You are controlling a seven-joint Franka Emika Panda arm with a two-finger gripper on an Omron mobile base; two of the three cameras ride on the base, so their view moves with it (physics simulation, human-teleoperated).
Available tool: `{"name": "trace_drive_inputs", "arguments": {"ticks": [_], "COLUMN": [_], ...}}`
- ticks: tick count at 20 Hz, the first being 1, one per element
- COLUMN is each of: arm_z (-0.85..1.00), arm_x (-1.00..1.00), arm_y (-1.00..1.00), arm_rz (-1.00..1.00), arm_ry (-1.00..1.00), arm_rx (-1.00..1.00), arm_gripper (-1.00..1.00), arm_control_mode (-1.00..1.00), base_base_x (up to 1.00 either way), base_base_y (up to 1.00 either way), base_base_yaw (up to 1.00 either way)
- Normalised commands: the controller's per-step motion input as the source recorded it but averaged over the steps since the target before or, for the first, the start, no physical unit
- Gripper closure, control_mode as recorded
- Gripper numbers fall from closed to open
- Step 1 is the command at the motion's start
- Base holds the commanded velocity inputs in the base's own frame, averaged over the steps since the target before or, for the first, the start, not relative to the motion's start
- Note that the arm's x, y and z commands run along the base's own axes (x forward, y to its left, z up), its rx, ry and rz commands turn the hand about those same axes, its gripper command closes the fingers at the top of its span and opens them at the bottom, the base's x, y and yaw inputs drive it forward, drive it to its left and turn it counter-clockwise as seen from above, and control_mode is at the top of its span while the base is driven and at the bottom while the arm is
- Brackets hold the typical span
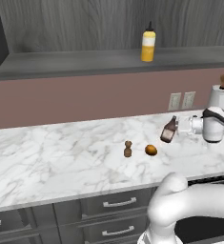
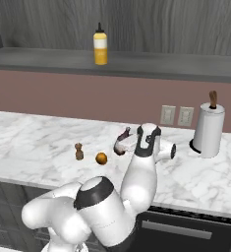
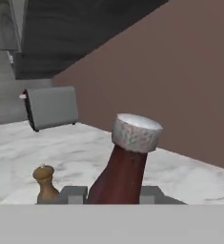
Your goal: There are various items on the counter. Only move the condiments/shakers into the cabinet.
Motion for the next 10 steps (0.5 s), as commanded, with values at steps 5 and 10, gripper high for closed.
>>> {"name": "trace_drive_inputs", "arguments": {"ticks": [5,10], "arm_z": [1.0,1.0], "arm_x": [-0.91,-0.73], "arm_y": [0.94,1.0], "arm_rz": [-0.01,-0.07], "arm_ry": [-0.37,-0.32], "arm_rx": [-0.12,-0.18], "arm_gripper": [1.0,1.0], "arm_control_mode": [-1.0,-1.0], "base_base_x": [0.0,0.0], "base_base_y": [0.0,0.0], "base_base_yaw": [0.0,0.0]}}
